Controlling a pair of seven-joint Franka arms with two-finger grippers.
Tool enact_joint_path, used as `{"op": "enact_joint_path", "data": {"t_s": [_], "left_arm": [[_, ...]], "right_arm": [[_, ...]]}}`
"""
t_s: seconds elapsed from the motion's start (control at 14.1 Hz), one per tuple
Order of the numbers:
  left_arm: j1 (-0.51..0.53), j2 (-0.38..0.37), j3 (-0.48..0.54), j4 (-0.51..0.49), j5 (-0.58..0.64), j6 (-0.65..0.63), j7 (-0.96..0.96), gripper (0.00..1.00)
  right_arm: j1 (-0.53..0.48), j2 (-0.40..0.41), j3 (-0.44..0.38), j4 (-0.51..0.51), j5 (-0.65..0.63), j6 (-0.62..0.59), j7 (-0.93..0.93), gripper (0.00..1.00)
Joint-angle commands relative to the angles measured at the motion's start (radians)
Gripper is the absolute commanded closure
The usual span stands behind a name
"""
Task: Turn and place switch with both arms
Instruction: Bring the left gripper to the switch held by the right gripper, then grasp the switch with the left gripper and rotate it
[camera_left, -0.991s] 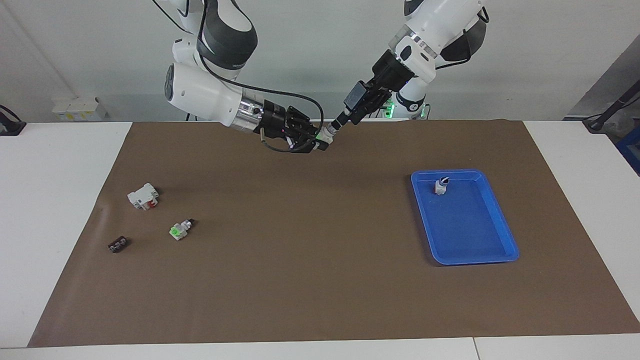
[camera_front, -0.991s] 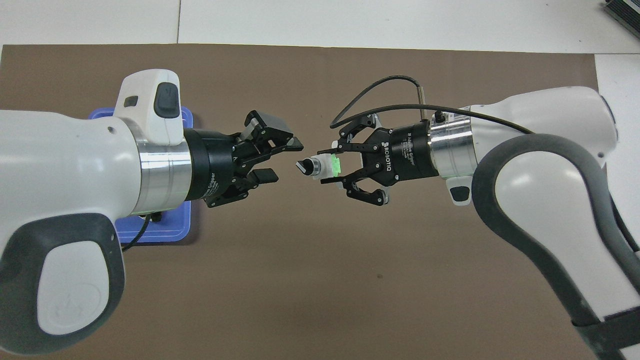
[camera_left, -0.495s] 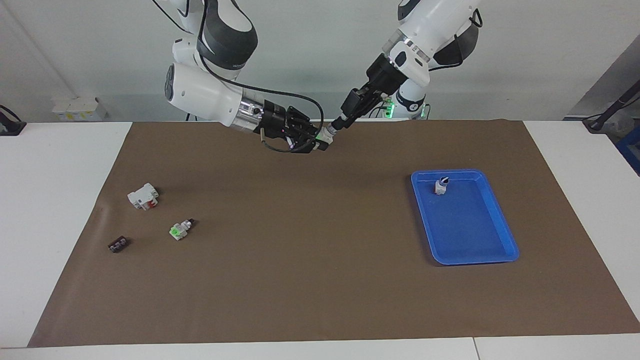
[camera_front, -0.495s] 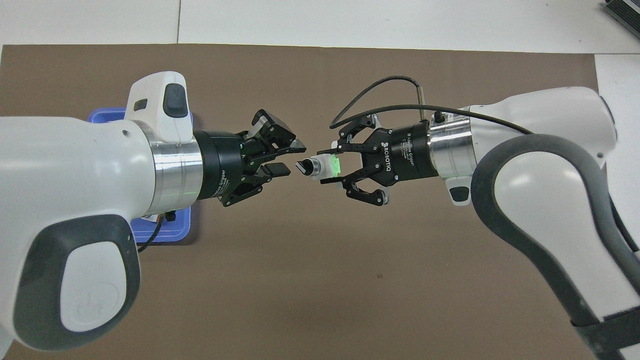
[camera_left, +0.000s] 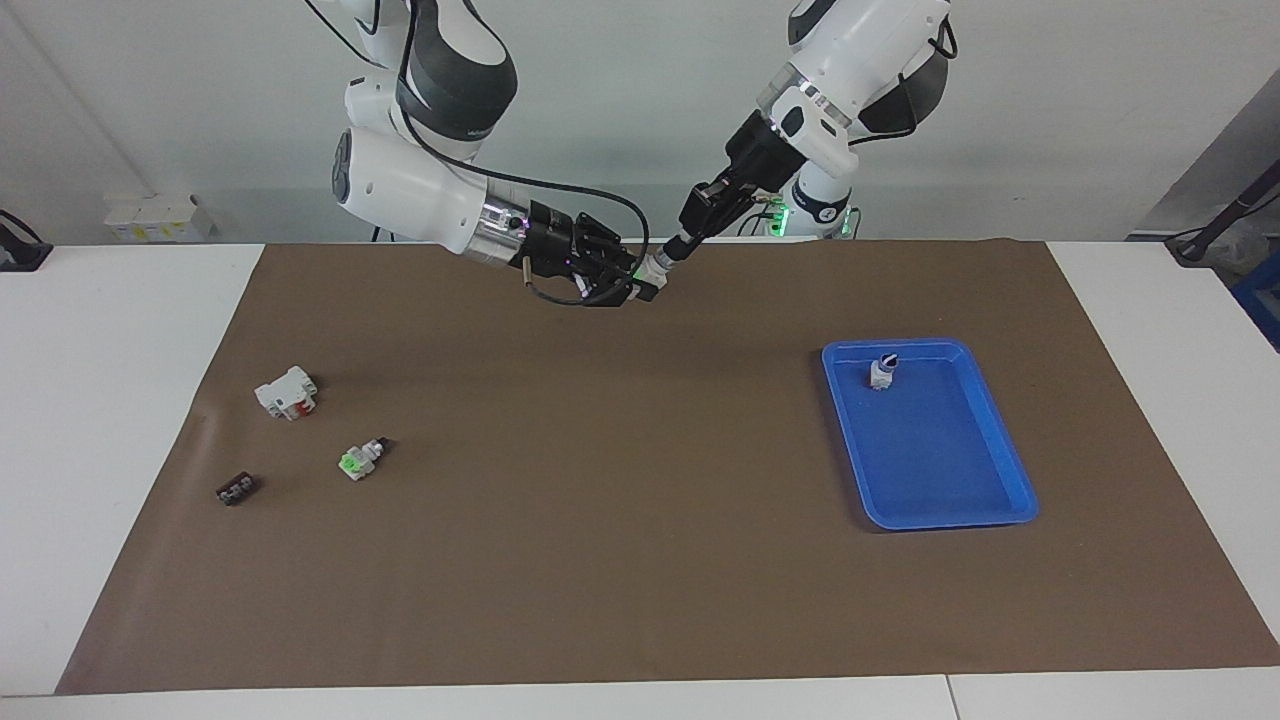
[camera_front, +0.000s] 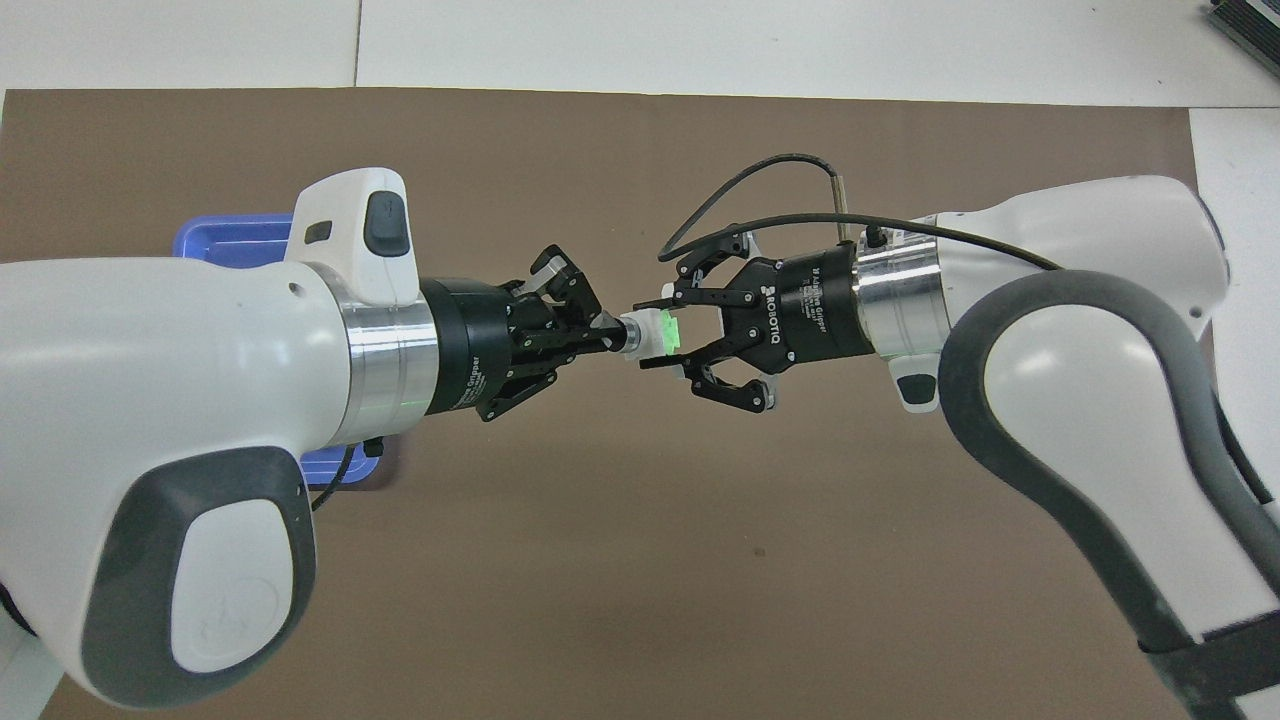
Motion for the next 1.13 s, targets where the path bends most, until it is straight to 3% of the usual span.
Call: {"op": "enact_joint_path", "data": {"t_s": [0.0, 0.35, 0.85, 1.06], "left_arm": [[-0.009, -0.012, 0.007, -0.006, -0.011, 0.012, -0.006, 0.97], [-0.011, -0.015, 0.007, -0.01, 0.0, 0.004, 0.039, 1.0], [0.001, -0.023, 0.007, -0.023, 0.002, -0.005, 0.584, 1.0], [0.0, -0.026, 0.007, -0.029, 0.003, -0.008, 0.723, 1.0]], "right_arm": [[-0.004, -0.026, 0.003, -0.026, 0.02, 0.015, 0.006, 1.0], [-0.004, -0.026, 0.004, -0.024, 0.018, 0.015, 0.006, 1.0], [-0.006, -0.026, 0.004, -0.024, 0.017, 0.014, 0.006, 1.0], [-0.006, -0.026, 0.004, -0.024, 0.015, 0.015, 0.006, 1.0]]}}
